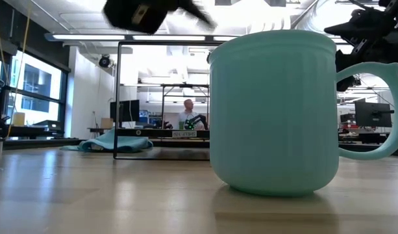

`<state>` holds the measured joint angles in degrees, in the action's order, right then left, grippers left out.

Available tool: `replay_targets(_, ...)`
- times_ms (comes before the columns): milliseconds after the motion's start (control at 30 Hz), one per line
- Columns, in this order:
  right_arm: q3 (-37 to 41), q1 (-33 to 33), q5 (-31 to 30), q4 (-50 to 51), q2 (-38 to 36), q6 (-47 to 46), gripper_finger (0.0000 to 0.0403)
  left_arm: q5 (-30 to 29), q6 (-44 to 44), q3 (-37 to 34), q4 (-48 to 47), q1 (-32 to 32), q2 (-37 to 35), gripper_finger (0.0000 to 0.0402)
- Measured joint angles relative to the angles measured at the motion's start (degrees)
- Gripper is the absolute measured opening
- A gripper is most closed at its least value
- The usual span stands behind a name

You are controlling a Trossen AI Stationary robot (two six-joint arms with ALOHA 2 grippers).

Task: Stack small to large cups/mugs on shelf
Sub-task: Put the light blue mug on the shelf

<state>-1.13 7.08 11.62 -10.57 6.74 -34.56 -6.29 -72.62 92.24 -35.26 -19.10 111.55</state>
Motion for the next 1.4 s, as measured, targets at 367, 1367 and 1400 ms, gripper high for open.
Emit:
replay_targets(367, 0.0, 0.0, 0.3, 0.0, 0.0, 0.1, 0.0195, -1.1, -5.7, 0.0, -5.7, 0.2, 1.3, 0.0179)
replay_targets(1367, 0.0, 0.0, 1.2, 0.5, 0.0, 0.1, 0.0195, 2.9, -5.5, -0.2, -0.3, 1.1, 5.7, 0.0179)
replay_targets(1400, 0.0, 0.0, 1.4, 0.6, -0.1, 0.1, 0.0195, 2.9, -5.5, -0.2, 0.1, 1.1, 5.7, 0.0179)
